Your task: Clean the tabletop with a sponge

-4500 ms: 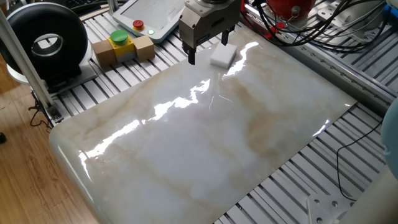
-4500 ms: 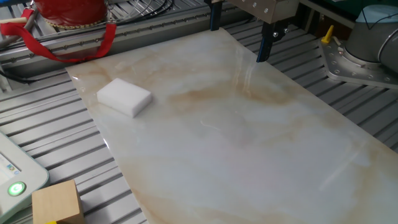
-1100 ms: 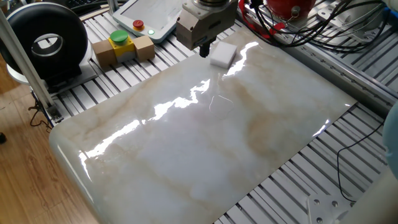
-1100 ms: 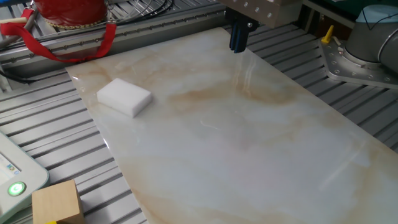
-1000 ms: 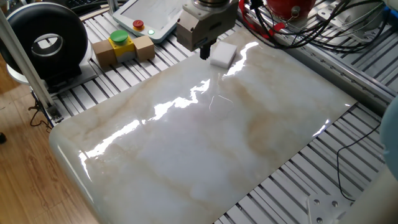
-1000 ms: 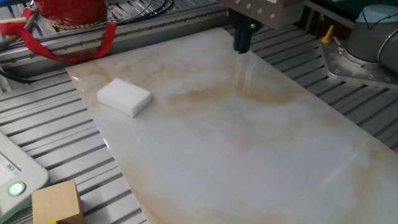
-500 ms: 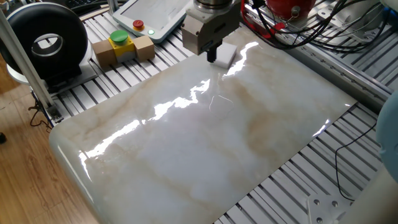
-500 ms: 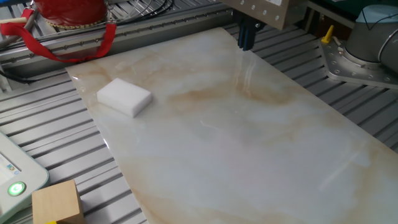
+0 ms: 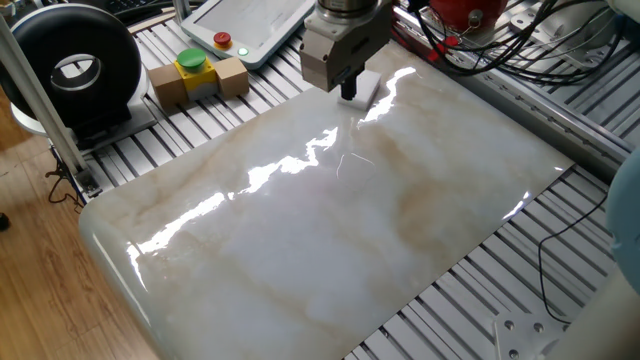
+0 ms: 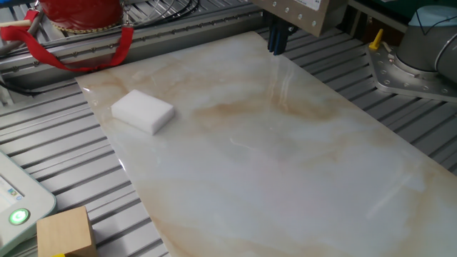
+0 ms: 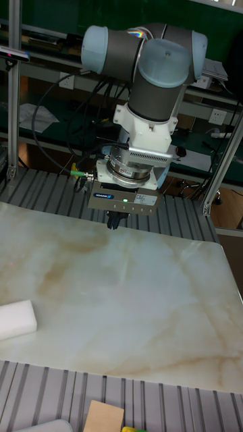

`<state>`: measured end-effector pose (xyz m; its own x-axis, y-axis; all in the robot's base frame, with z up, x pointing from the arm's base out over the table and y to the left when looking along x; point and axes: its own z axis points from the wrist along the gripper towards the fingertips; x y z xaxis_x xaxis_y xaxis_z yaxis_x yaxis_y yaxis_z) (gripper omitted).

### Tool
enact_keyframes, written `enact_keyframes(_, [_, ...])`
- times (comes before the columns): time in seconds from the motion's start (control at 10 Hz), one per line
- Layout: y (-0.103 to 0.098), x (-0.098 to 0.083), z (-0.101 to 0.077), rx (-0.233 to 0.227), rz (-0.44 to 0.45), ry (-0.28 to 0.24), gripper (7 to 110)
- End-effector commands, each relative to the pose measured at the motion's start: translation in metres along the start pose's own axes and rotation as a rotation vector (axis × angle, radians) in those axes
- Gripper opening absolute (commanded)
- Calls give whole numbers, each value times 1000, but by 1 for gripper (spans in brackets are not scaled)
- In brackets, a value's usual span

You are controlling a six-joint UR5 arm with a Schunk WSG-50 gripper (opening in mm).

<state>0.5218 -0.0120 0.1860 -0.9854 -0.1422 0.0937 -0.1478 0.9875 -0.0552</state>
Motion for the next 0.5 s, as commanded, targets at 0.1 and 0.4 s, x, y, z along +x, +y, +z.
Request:
enact_keyframes(0.1, [19,-7,-1,-78,6,-30,7])
enact_keyframes(0.4, [3,-5,0,-12,13,-19,7])
